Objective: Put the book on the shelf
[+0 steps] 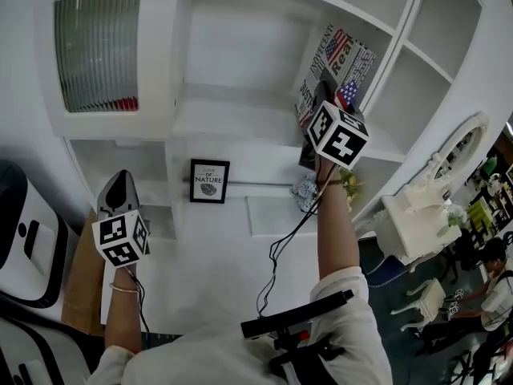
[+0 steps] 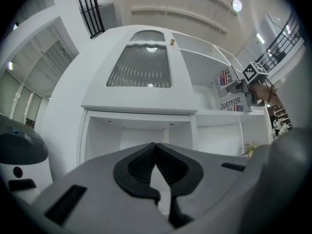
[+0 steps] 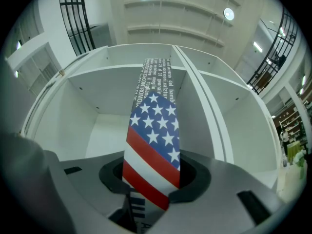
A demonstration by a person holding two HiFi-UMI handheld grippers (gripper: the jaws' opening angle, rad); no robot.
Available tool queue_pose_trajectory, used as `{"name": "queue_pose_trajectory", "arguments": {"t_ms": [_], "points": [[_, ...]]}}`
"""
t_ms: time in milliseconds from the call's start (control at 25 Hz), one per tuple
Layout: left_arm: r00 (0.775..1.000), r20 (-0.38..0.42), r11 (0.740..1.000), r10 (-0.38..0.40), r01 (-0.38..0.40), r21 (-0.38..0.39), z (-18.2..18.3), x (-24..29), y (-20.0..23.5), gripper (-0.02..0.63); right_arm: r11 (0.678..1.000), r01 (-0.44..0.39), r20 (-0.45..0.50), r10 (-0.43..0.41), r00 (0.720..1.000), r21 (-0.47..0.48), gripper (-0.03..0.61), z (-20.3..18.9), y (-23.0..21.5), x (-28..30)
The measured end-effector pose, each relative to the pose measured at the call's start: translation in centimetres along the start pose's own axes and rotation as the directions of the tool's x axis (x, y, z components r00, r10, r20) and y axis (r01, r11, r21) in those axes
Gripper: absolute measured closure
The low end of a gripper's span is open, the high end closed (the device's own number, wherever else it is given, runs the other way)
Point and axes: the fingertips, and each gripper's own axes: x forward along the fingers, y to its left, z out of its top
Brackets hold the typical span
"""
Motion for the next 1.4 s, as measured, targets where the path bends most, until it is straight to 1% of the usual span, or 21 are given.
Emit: {"name": "queue_pose_trajectory", "arguments": {"t_ms": [240,520,840,1240,1400], "points": [[1.000,-0.011,1.000,0.006,-0.006,-0.004,-0.9,0.8,-0.2,0.606,1.000,-0.001,-0.010,0.001,1.000,-0.015,0.407,-0.5,-0.2,1.7],[1.000,-0.020,1.000,0.012,-0.012,-0.001,-0.8,1.4,0.4,0.606,1.000,-0.003,-0.032,0.002,1.000,-0.014,0.407,-0.8,0.4,3.5],[1.000,-0.016,1.000,0.018,-0.018,0.012,-0.5,0.8,0.6,0.606,1.000,0.003,-0.038,-0.003,0.999,-0.012,0.407,-1.1,0.2,3.9],[0.999,-0.030,1.000,0.010,-0.010,0.028,-1.1,0.3,0.3,0.606,1.000,-0.025,-0.087,0.023,0.996,-0.017,0.403,-1.9,0.4,4.7],[0.999,-0.039,0.999,0.009,-0.007,0.032,-1.2,0.1,0.2,0.606,0.999,-0.023,-0.072,0.021,0.997,-0.033,0.403,-1.9,0.4,4.7]]}}
